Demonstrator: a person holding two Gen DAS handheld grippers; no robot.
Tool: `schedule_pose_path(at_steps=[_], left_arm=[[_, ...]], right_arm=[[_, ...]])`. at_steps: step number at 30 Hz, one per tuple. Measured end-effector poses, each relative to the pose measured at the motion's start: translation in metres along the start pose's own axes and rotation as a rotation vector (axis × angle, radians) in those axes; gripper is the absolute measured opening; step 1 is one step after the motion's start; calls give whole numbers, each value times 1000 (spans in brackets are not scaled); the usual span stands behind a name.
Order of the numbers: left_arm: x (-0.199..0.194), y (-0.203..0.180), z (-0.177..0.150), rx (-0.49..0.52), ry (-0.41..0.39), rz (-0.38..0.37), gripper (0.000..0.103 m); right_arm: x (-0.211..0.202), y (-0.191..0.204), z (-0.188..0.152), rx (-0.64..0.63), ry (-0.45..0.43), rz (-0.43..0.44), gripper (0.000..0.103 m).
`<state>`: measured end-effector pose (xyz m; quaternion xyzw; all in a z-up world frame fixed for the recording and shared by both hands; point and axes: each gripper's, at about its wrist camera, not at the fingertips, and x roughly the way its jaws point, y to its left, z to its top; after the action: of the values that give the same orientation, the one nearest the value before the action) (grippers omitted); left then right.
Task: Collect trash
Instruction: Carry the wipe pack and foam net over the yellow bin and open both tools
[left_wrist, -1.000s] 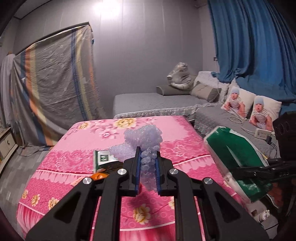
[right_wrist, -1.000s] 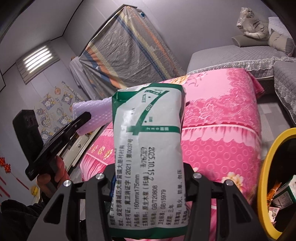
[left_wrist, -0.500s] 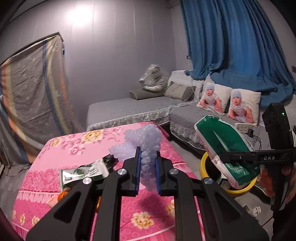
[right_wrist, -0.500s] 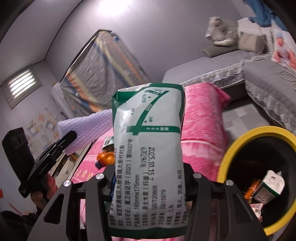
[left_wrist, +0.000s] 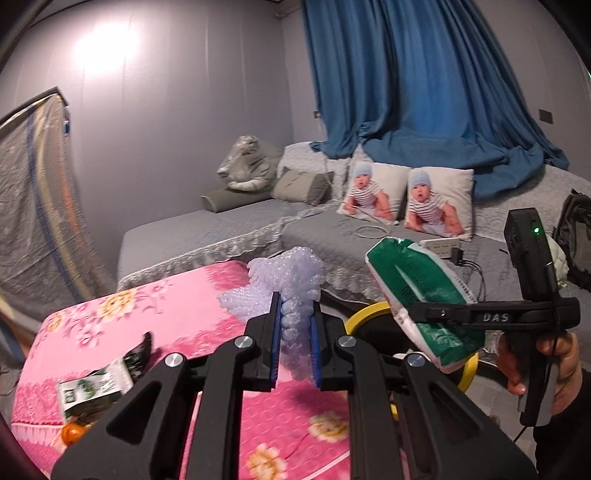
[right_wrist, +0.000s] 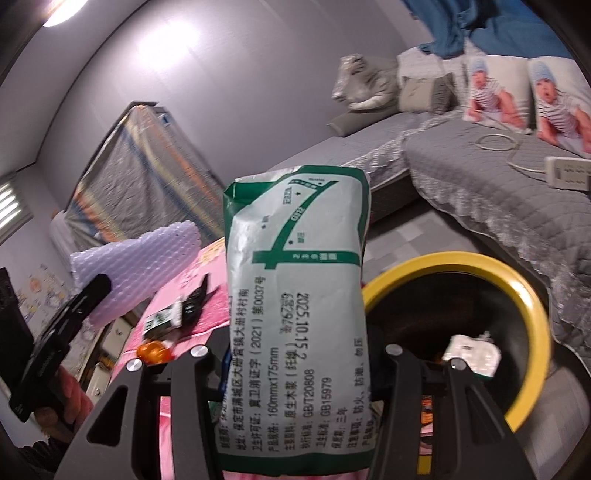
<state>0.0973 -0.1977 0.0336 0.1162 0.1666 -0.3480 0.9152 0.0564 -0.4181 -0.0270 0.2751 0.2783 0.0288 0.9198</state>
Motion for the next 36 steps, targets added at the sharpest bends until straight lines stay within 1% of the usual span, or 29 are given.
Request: schedule_pose_path(at_steps=[5, 11, 15, 21, 23, 29, 34, 36], left_arm=[[21, -19, 2, 11, 14, -48, 12], [48, -35, 2, 8, 35, -87, 12], [70, -43, -2, 8, 45, -94, 13], [118, -54, -16, -13, 130, -123, 13], [132, -61, -20, -4, 150, -121, 13], [162, -74, -33, -5, 215, -139, 13], [184, -77, -46, -39, 282, -147, 13], [188, -77, -49, -43, 292, -150, 13]], right_arm=[[-5, -30, -2, 27, -29, -104, 46], [-1, -59, -8, 65, -32, -190, 46], [4, -74, -12, 81, -24, -238, 46], [8, -88, -16, 103, -14, -291, 46], [9, -93, -17, 103, -11, -328, 46], [14, -106, -20, 126, 17, -339, 46], [17, -110, -25, 141, 36, -340, 47], [18, -110, -26, 142, 40, -343, 48]])
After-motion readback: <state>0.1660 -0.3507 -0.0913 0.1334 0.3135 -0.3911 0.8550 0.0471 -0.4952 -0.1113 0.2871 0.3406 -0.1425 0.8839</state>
